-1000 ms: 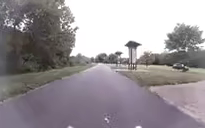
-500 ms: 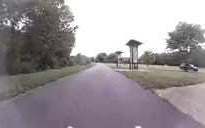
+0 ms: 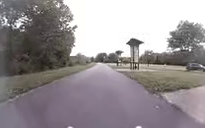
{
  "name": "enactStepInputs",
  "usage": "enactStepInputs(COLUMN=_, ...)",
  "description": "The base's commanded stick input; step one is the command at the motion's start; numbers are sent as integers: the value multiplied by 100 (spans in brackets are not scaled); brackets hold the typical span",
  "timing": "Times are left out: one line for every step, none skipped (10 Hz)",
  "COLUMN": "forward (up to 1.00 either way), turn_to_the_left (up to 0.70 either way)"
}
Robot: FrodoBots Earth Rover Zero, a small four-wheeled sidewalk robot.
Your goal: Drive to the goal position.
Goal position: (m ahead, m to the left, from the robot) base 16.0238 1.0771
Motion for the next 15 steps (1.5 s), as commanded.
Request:
enactStepInputs(forward=70, turn_to_the_left=-1)
enactStepInputs(forward=70, turn_to_the_left=0)
enactStepInputs(forward=70, turn_to_the_left=-1)
enactStepInputs(forward=70, turn_to_the_left=-4)
enactStepInputs(forward=70, turn_to_the_left=-11)
enactStepInputs(forward=70, turn_to_the_left=-13)
enactStepInputs(forward=70, turn_to_the_left=-3)
enactStepInputs(forward=70, turn_to_the_left=0)
enactStepInputs(forward=70, turn_to_the_left=0)
enactStepInputs(forward=70, turn_to_the_left=0)
enactStepInputs(forward=70, turn_to_the_left=0)
enactStepInputs(forward=70, turn_to_the_left=0)
enactStepInputs(forward=70, turn_to_the_left=0)
enactStepInputs(forward=70, turn_to_the_left=0)
enactStepInputs(forward=70, turn_to_the_left=0)
